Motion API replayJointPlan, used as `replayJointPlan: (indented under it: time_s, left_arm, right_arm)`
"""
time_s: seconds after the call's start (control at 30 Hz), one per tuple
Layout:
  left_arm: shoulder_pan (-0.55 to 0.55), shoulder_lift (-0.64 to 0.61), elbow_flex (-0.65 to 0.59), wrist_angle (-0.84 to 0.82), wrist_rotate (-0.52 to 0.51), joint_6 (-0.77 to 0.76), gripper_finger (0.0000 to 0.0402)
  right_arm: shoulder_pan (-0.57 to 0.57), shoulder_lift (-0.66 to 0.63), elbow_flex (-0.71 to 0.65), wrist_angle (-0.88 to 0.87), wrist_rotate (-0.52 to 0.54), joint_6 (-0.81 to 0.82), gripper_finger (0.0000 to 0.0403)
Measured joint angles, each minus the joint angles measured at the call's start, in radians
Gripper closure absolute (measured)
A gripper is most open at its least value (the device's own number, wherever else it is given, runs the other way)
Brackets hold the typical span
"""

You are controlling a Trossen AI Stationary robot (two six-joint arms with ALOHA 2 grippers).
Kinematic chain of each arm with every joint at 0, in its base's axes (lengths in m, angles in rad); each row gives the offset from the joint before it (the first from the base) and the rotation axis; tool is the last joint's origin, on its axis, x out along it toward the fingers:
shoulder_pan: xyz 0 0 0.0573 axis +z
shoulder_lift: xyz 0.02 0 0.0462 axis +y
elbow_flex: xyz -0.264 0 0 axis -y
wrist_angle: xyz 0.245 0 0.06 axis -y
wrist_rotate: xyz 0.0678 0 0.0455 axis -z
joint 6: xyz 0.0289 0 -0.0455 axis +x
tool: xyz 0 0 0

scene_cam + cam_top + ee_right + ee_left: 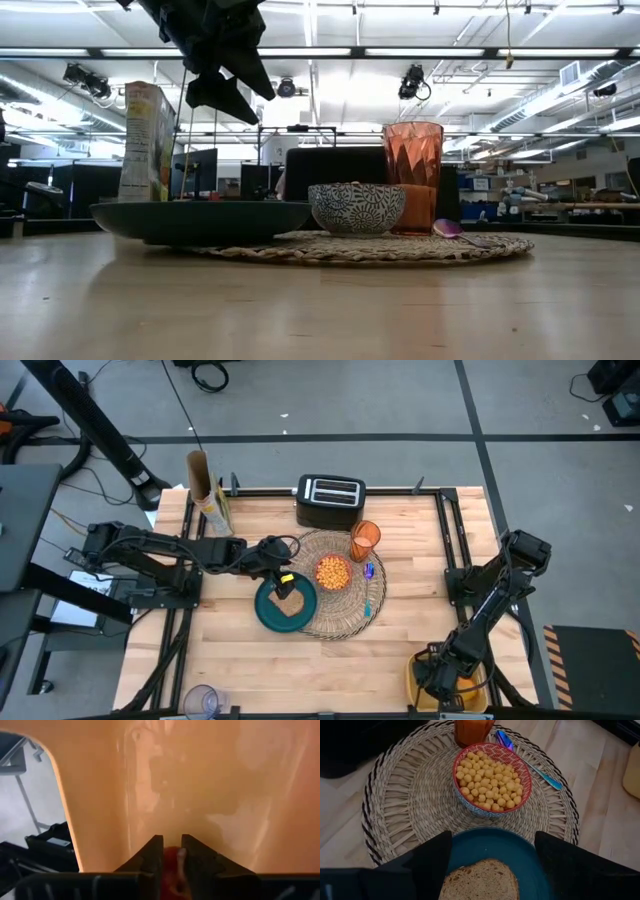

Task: Arrange a breakfast setting
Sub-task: Put the apple on the place mat

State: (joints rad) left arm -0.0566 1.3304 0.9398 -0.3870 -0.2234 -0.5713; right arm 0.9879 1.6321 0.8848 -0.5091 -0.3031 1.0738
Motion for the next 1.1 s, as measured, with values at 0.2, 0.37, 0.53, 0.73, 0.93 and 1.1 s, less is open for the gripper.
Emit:
replayJointPlan:
  time_s: [0.2, 0.37, 0.53, 0.73, 0.93, 1.1]
  left_arm:
    - [0.000, 0.000, 0.000, 0.001, 0.000, 0.001, 0.0106]
    - [0.000, -0.020, -0.002, -0.004, 0.000, 0.002, 0.0106]
    - [0.002, -0.103, -0.001, -0.005, 0.000, 0.002, 0.0106]
    - [0.002, -0.226, -0.001, 0.036, 0.000, 0.007, 0.0106]
    - [0.002, -0.356, -0.001, 0.144, 0.000, 0.062, 0.0106]
    - [0.004, -0.448, -0.001, 0.165, -0.004, 0.109, 0.0106]
  right_arm:
    - [-0.016, 0.001, -0.001, -0.001, -0.039, 0.008, 0.0378]
    - [-0.055, -0.017, -0.001, -0.003, -0.079, 0.007, 0.0389]
    - [-0.110, -0.090, 0.037, -0.086, -0.153, -0.009, 0.0391]
    - [-0.212, -0.223, 0.147, -0.191, -0.260, -0.105, 0.0391]
    - [-0.381, -0.310, 0.210, -0.196, -0.210, -0.145, 0.0391]
    - [-0.534, -0.296, 0.270, -0.168, 0.047, -0.244, 0.0391]
